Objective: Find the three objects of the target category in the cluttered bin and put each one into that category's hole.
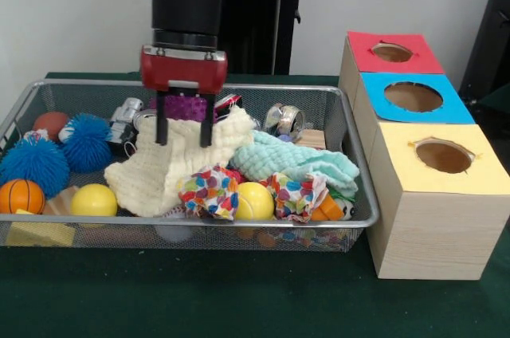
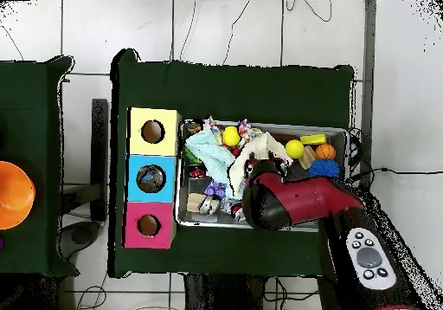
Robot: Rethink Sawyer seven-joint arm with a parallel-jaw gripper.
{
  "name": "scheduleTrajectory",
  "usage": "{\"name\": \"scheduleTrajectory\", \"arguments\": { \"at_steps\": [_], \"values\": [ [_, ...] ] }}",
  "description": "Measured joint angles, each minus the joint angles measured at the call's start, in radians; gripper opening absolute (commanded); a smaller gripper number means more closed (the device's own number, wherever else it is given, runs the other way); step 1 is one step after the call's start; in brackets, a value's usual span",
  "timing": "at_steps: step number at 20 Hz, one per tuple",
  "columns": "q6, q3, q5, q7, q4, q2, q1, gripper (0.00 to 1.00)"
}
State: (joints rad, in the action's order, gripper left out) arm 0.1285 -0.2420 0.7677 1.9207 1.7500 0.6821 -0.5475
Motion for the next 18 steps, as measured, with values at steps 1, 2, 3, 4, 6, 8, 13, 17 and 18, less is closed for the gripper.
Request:
{"name": "scheduleTrajectory", "arguments": {
  "at_steps": [1,2,3,4,6,8,13,17,18],
  "values": [
    [0.0,0.0,0.004,0.0,0.0,-0.007,0.019,1.0],
    [0.0,0.0,0.004,0.0,0.0,-0.012,0.034,1.0],
    [0.0,0.0,0.005,0.0,0.0,-0.016,0.048,1.0],
    [0.0,0.0,0.005,0.0,0.0,-0.021,0.065,1.0],
    [0.0,0.001,0.005,0.0,0.0,-0.028,0.086,1.0],
    [0.0,0.007,0.005,0.0,0.0,-0.038,0.127,1.0],
    [-0.004,0.025,0.005,0.0,0.0,-0.053,0.197,1.0],
    [-0.041,0.043,0.004,0.0,-0.007,-0.073,0.222,1.0],
    [-0.058,0.052,0.005,0.0,-0.012,-0.079,0.229,1.0]
  ]
}}
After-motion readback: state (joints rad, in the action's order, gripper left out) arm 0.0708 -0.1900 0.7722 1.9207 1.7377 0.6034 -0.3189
